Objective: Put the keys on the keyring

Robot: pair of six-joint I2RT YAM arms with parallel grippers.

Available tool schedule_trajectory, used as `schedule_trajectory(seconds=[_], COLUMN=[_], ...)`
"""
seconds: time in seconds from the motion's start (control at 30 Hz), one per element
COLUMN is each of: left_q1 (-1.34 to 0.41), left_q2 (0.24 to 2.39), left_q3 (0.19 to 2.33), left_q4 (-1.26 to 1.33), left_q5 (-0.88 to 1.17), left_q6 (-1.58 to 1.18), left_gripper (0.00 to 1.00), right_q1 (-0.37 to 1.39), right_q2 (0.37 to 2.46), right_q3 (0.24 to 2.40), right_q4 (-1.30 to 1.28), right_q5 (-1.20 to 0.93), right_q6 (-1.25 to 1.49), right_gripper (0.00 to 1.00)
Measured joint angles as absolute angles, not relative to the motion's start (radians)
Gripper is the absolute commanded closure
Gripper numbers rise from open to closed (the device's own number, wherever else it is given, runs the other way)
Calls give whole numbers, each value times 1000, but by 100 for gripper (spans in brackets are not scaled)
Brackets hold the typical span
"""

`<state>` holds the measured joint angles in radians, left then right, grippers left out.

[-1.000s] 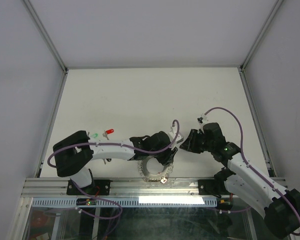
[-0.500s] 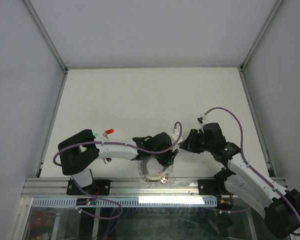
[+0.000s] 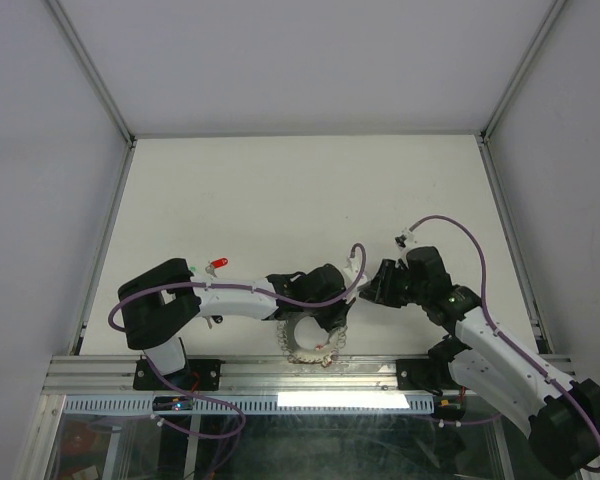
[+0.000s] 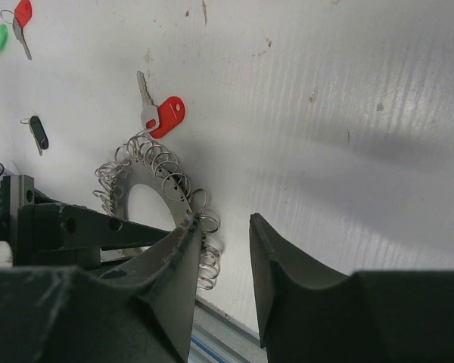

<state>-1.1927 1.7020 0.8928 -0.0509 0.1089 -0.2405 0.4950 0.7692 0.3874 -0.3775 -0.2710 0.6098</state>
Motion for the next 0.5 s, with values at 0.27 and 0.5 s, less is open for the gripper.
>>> schedule_trajectory(seconds=[0.27, 0.5], left_q1=[-1193, -1193], left_q2=[1702, 1650], left_q3=[894, 862], left_q4=[-43, -37], left_q5=[115, 112], left_q6=[-227, -193], left_gripper=[100, 100], right_q1=[495, 495], right_q2=[762, 700], right_q3=[381, 361], right_q4=[-377, -335], right_q5=[-271, -281], right_q6=[612, 610], right_gripper=[65, 57])
